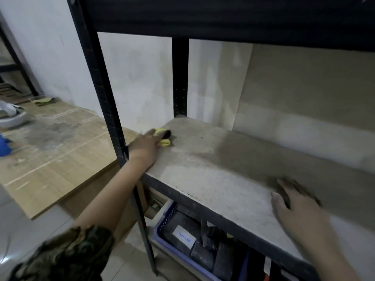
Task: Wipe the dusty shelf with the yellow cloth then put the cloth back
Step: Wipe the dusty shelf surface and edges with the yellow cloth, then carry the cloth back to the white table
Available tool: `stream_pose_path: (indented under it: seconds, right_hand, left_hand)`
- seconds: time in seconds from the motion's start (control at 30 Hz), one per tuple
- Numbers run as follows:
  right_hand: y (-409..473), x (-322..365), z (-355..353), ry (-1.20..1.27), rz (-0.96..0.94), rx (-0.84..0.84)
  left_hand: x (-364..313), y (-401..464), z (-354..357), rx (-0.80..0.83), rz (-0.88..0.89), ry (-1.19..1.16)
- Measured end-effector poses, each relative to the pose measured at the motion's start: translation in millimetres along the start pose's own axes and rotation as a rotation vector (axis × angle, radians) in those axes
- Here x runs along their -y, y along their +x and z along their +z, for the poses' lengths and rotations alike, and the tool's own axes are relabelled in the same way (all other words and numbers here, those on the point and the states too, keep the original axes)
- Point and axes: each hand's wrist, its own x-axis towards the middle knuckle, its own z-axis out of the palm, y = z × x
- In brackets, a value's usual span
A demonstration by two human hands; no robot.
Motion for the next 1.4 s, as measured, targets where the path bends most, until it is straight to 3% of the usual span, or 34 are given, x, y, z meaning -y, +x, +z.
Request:
stream_pose_path:
  seconds: [0.2,0.27,0.4,0.5,0.63,0.73,0.8,0.93,1.1,1.4]
  right_hand:
    - [-0.6,-0.6,-1.8,0.014,0.012,0.003]
    - [-1.4,-0.6,-2.5,0.015,0.014,0.014]
    - [-3.2,-0.1,-3.2,0.031,0.000,0.002]
    - [-2.5,-1.8,-3.0,0.038,0.001,0.011]
    - [-1.6,-3.5,-1.5,0.052,-0.014,-0.011]
    - [-3.0,-2.5,-0.8,0.066,-0.002,-0.014]
    - [-4.6,-1.5,-0.5,0.057,0.000,-0.026]
    - [-7.7,0.4,-2.6,0.042,-0.013,-0.032]
    - [-21.5,-3.6,-8.1,0.112,-0.071,-0.013]
    - [-119.3,-41.1,-40.7,0.156,-0.092,-0.182]
  left_hand:
    - [-26.0,21.0,-26.9,-0.204,-0.201,-0.252]
    - [-47.9,10.9,-31.2,-0.202,-0.111,-0.244]
    - [-93.9,-34.8,-9.3,-0.199,0.252,-0.183]
    - [-102.2,-56.6,6.2,-0.156,0.325,-0.119]
    - [-95.7,-51.0,-5.5,-0.117,0.197,-0.364]
    - [-85.0,-31.7,-12.5,0.095,0.047,-0.464]
    - [-83.9,-26.6,-20.3,0.198,0.039,-0.561]
    - [-89.6,-30.9,-37.3,0.313,0.058,-0.481]
    - [-83.9,-62.5,-52.1,0.221,0.110,-0.590]
    - [-108.4,-187.9,-56.3,0.171,0.303,-1.137]
